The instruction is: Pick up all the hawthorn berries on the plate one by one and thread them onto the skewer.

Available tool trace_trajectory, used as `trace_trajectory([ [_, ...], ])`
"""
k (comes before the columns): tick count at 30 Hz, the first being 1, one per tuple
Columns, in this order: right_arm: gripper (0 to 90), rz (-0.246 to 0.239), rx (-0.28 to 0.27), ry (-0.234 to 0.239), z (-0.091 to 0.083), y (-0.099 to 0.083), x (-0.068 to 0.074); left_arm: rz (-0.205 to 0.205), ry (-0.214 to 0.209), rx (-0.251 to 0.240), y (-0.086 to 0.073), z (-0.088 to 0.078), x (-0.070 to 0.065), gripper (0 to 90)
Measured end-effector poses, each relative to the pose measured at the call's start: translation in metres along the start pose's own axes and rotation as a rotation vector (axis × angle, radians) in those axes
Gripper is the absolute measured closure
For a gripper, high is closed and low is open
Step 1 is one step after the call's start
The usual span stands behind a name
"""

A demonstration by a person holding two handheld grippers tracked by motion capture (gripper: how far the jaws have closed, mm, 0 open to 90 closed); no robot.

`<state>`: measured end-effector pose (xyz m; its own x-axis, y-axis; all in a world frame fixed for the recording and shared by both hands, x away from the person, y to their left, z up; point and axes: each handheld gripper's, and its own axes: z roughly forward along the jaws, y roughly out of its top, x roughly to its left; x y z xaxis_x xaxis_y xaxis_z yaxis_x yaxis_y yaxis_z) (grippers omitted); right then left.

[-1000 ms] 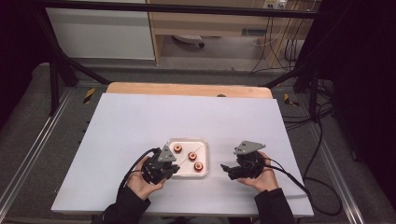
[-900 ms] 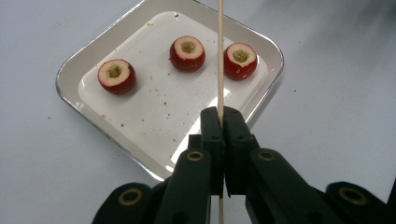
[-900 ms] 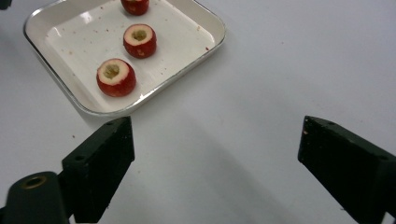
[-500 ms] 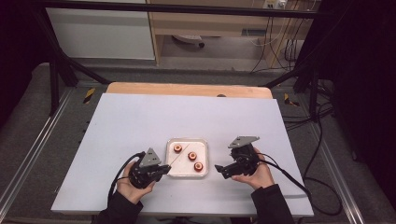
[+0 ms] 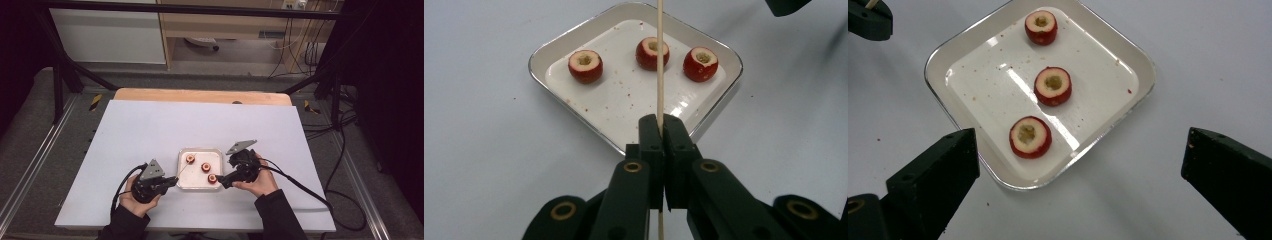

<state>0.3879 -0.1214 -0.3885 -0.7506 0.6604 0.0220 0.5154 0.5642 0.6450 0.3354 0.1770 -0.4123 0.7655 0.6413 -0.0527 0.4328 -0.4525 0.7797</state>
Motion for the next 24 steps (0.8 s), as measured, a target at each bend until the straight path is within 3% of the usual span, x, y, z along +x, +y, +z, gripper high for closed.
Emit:
trace_trajectory([
  [10,9.6,-0.036,0.068,0.024,0.021,0.019,0.008,-0.015,0.004,-0.008,-0.003,-0.002,0.004,88.4],
  [24,34.3,-0.059,0.253,0.156,0.046,0.036,0.012,-0.008,0.006,-0.016,-0.002,-0.005,0.004,88.4],
])
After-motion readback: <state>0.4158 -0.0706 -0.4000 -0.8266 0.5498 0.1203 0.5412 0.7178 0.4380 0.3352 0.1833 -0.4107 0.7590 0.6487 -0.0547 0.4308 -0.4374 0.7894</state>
